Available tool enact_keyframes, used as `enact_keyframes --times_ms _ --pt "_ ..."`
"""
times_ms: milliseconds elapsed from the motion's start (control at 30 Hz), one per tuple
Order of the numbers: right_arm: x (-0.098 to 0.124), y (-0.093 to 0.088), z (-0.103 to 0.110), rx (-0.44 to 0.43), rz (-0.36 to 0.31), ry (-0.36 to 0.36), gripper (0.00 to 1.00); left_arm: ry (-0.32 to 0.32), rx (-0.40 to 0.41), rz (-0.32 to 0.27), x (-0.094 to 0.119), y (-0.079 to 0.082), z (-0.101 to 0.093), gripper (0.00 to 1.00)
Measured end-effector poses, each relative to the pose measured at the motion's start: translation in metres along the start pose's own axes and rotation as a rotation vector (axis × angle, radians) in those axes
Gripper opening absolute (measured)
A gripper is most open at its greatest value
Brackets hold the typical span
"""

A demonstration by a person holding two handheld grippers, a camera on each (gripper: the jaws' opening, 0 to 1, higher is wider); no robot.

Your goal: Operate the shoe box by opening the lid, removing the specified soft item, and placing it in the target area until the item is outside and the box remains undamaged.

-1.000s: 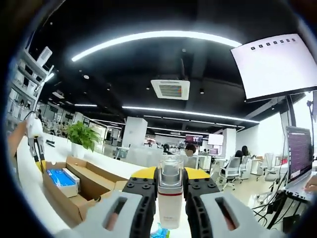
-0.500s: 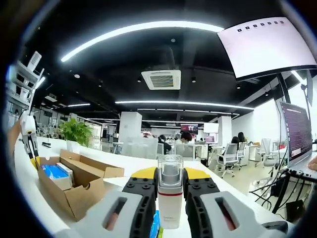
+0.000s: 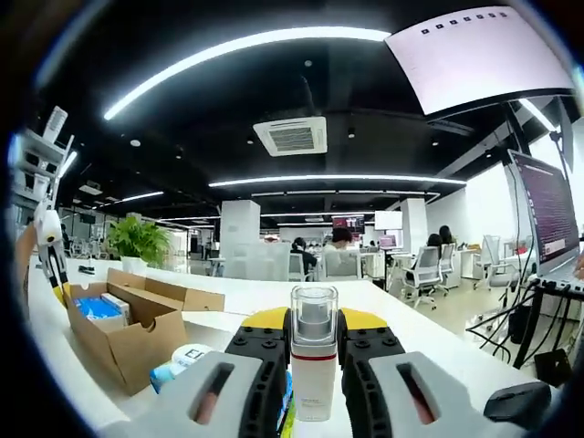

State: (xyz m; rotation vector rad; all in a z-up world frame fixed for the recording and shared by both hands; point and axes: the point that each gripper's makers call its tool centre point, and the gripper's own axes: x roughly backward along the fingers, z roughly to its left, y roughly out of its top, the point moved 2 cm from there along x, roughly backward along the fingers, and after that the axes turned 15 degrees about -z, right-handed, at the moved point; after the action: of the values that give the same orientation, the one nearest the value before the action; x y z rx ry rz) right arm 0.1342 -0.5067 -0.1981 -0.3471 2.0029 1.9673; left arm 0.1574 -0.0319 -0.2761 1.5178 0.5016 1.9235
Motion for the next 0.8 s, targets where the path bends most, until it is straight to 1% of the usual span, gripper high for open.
enact_keyframes --times_ms 200,400,600,800 --pt "0.001 -0.012 0.0 0.011 0.026 0.009 0.19 0.002 0.003 0.0 0.0 0.0 0.0 0.05" --pt "0.001 -0.016 -0.004 0.002 0.03 -0.001 0.19 0.002 0.006 0.0 0.0 0.0 0.0 0.05" --pt "0.003 -0.019 0.001 -0.002 0.038 0.002 0.19 -0.002 -0.009 0.002 0.0 0.0 0.0 0.05" --pt "0.004 -0.026 0.0 -0.002 0.052 -0.006 0.19 -0.002 -0.014 0.001 0.0 0.0 0.0 0.05"
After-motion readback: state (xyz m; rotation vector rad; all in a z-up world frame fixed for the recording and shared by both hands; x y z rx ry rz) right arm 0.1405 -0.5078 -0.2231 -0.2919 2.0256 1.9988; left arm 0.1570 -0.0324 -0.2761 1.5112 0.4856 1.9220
